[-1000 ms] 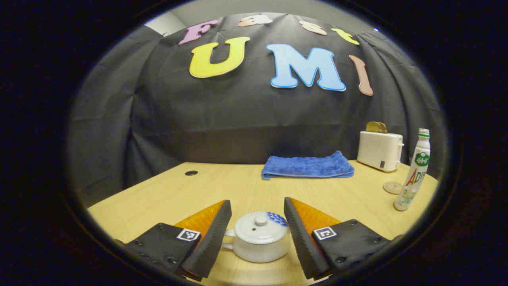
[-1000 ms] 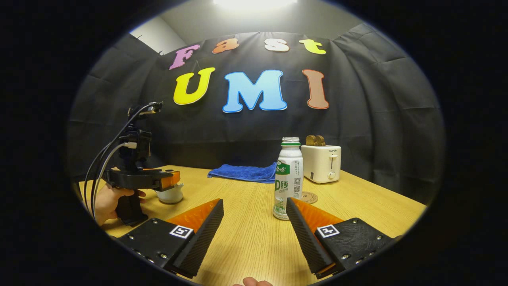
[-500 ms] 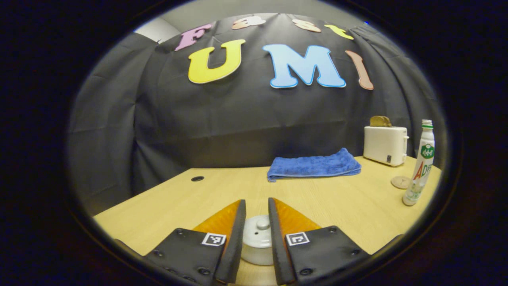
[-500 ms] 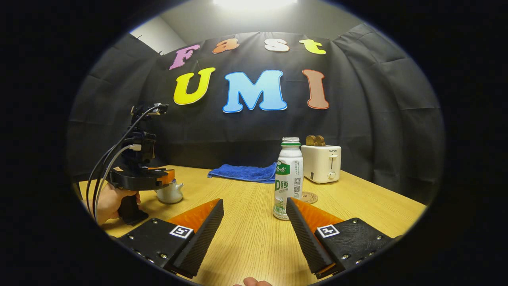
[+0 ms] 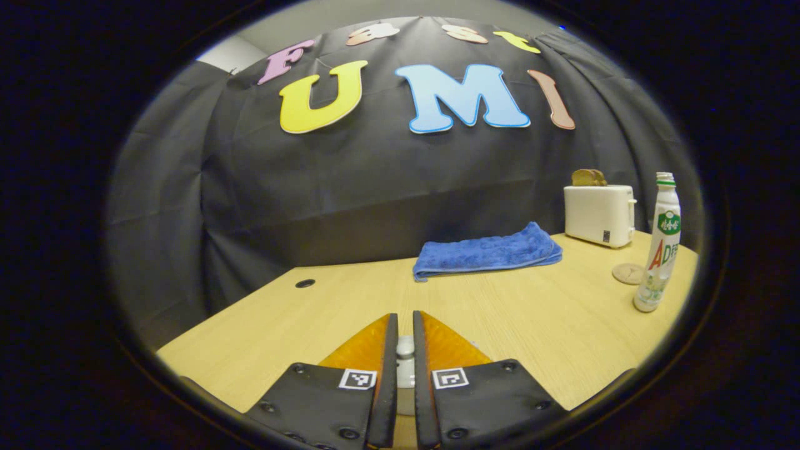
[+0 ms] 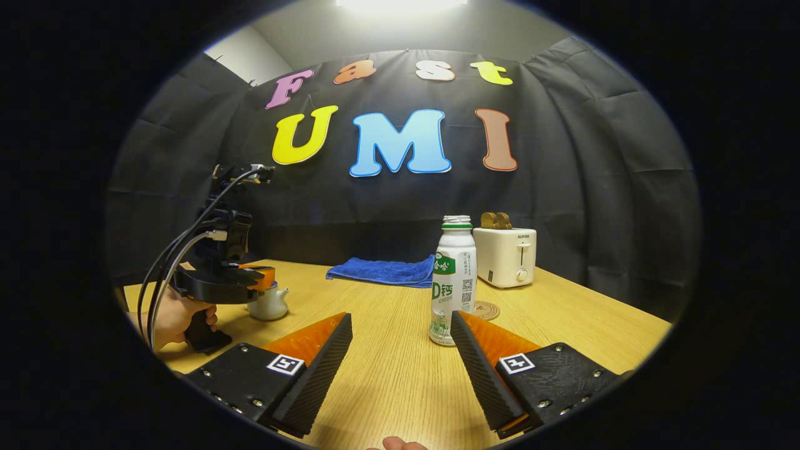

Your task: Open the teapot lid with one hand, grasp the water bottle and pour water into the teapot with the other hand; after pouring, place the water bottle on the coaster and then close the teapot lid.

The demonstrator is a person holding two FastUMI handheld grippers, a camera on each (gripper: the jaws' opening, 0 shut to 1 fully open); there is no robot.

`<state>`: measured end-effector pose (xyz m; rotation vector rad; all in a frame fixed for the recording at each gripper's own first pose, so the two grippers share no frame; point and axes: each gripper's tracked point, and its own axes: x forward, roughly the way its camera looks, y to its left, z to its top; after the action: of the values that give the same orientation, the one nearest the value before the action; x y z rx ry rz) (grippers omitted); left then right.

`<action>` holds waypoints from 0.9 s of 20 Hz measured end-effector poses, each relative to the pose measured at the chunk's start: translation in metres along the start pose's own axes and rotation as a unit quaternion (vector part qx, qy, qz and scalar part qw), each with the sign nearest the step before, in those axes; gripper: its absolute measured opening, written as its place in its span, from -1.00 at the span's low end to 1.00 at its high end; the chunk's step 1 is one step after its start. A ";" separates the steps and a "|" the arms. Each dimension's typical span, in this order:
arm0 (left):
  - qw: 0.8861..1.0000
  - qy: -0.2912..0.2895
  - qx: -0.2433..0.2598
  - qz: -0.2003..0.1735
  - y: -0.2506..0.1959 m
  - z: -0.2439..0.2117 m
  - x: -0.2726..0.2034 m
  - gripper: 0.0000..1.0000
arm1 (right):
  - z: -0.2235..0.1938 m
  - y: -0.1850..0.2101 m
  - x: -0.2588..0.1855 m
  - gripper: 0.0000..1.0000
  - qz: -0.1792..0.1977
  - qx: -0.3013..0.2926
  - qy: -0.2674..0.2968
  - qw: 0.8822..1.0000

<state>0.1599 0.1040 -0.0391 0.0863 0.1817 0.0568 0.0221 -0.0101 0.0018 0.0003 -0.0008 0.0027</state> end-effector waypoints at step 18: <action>0.996 -0.053 -0.030 -0.062 -0.028 0.052 -0.044 -0.71 | 0.032 -0.044 0.007 0.94 -0.029 -0.012 -0.046 0.998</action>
<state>0.1277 0.0689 0.0167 0.0171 0.0797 -0.0653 0.0290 -0.0536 0.0339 -0.0242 -0.0935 -0.0545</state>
